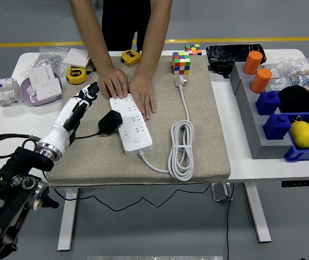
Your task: Pick up the plug,place it near the board,insert it into the board,press the button
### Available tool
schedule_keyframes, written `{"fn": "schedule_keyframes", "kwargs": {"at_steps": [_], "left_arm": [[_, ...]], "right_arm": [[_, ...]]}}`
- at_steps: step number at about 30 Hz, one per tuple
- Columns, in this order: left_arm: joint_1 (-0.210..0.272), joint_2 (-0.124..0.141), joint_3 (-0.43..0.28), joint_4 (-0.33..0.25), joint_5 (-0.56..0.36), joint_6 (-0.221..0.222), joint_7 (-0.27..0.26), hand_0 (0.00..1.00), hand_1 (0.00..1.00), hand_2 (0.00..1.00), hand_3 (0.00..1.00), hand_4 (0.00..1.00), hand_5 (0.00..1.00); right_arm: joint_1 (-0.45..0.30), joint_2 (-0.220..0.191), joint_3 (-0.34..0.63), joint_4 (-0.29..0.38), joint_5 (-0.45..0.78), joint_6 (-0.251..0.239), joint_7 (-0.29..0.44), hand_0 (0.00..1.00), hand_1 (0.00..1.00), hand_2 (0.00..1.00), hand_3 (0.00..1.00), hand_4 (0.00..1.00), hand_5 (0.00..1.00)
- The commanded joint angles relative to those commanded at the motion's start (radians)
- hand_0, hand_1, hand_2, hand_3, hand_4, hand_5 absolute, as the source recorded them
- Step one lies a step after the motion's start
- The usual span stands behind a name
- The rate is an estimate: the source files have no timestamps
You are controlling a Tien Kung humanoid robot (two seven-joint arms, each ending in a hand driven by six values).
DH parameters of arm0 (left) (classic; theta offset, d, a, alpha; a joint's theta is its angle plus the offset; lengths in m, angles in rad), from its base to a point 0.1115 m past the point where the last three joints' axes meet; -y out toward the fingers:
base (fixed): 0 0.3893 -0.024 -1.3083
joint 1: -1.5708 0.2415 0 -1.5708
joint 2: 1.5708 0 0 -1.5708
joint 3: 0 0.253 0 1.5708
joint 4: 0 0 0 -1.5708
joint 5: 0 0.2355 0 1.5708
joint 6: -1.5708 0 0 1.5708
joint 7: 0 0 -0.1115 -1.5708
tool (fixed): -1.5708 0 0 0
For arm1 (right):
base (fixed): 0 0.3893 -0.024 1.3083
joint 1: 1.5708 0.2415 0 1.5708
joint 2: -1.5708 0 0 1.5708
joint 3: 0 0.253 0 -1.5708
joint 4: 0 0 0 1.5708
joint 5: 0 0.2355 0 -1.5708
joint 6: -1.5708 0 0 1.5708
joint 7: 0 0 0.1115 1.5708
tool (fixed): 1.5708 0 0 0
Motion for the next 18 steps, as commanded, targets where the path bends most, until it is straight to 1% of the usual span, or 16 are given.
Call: {"fn": "schedule_keyframes", "kwargs": {"at_steps": [3,5,9,10,11,18], "left_arm": [[0.013,0.002,0.01,0.01,0.006,-0.029,0.013,0.998,0.998,0.998,0.998,0.998,0.998],[0.011,0.007,0.02,0.018,0.02,-0.038,0.018,0.998,0.998,0.998,0.998,0.998,0.998],[-0.011,0.018,0.041,0.053,0.079,-0.037,0.025,0.998,0.998,0.998,0.998,0.998,0.998],[-0.023,0.024,0.051,0.069,0.106,-0.033,0.027,0.998,0.998,0.998,0.998,0.998,0.998],[-0.033,0.028,0.058,0.08,0.128,-0.032,0.029,0.998,0.998,0.988,0.978,0.998,0.998],[-0.089,0.044,0.102,0.143,0.257,-0.026,0.051,0.998,0.998,0.982,0.974,0.998,0.998]], "right_arm": [[0.0,0.001,0.0,0.0,0.001,0.0,0.001,0.998,0.802,0.724,0.734,0.998,0.743],[-0.001,0.002,0.002,0.0,0.0,0.0,0.0,0.998,0.801,0.724,0.731,0.998,0.742],[0.001,0.003,0.004,0.0,-0.001,0.0,0.001,0.998,0.801,0.724,0.731,0.998,0.742],[0.002,0.003,0.005,0.0,-0.002,0.0,0.0,0.998,0.801,0.724,0.731,0.998,0.742],[0.003,0.002,0.005,0.0,-0.002,0.0,0.0,0.998,0.801,0.724,0.731,0.998,0.742],[0.003,0.001,0.008,0.0,-0.005,-0.001,-0.001,0.998,0.801,0.726,0.731,0.998,0.742]]}}
